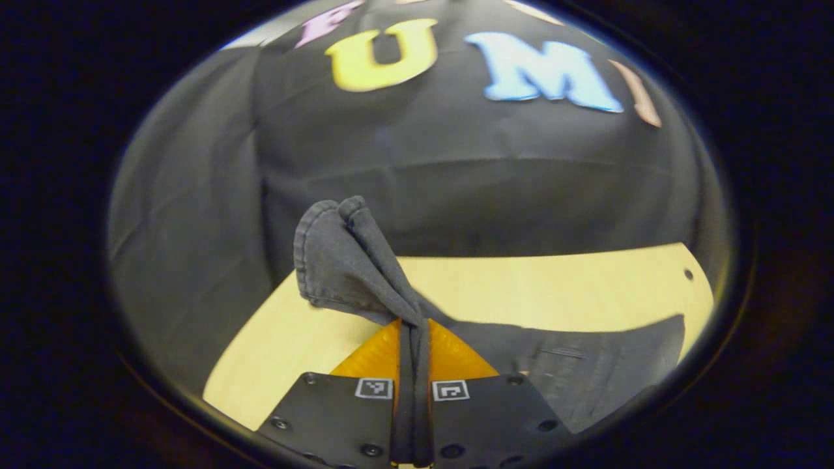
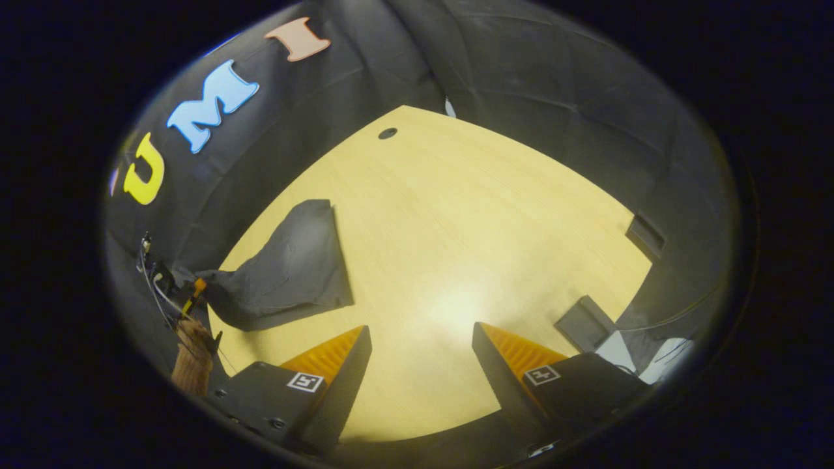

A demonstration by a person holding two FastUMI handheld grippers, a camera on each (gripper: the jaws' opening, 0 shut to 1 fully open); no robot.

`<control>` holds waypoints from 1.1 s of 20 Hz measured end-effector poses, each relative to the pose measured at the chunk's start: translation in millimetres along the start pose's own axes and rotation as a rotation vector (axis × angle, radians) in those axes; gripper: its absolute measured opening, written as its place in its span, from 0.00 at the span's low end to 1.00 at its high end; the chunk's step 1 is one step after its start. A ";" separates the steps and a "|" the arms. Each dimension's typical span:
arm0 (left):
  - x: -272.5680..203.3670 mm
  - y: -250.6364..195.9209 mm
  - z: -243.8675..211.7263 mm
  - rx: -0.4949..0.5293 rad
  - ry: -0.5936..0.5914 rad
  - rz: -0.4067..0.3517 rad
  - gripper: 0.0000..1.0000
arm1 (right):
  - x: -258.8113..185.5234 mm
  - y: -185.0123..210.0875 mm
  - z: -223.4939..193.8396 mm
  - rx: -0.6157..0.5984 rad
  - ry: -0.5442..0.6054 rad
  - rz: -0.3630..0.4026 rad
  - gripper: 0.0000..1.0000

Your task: Grasp the waist and the cuffs of the jeans and fold them to make the two legs overlap; first hold the waist and fold one-third of the jeans toward the cuffs, then hold the cuffs and fold the remaining one-third in the same direction to finish folding.

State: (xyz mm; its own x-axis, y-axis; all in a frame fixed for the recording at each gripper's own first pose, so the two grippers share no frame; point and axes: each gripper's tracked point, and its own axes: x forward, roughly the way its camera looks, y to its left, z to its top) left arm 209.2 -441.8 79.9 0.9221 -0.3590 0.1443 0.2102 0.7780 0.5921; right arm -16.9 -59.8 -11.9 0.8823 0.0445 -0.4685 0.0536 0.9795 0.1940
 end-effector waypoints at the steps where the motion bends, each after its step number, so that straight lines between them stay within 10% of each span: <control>1: -34.1 -26.6 11.6 0.087 -0.081 -0.076 0.08 | -1.0 -2.9 0.5 0.015 -0.002 -0.001 0.95; 6: -150.1 -145.9 -109.1 0.616 -0.088 -0.473 0.04 | -8.7 -25.2 -6.6 0.151 -0.029 -0.007 0.95; 7: -153.8 -132.5 -159.0 0.789 0.049 -0.415 0.10 | -12.1 -31.4 -8.0 0.183 -0.035 -0.012 0.95; 10: -137.5 -124.0 -144.7 1.148 -0.184 -0.284 0.16 | -24.5 -47.5 -14.8 0.242 -0.060 -0.018 0.95; 14: -137.2 -116.9 -108.6 1.155 -0.259 -0.204 0.50 | -34.6 -61.7 -23.7 0.260 -0.084 -0.024 0.95; 17: -138.0 -112.8 -110.1 1.052 -0.212 -0.280 0.82 | -34.1 -60.0 -27.8 0.279 -0.084 -0.002 0.94; 22: -129.5 -91.9 -84.8 0.830 -0.026 -0.362 0.86 | -24.5 -40.4 -25.3 0.250 -0.079 0.056 0.95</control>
State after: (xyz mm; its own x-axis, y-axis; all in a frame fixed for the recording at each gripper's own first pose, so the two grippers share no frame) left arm 98.0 -423.0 -60.4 0.8352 -0.5290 -0.1501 0.1750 -0.0030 0.9846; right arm -52.6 -95.5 -30.1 0.9203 0.0724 -0.3845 0.1089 0.8966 0.4293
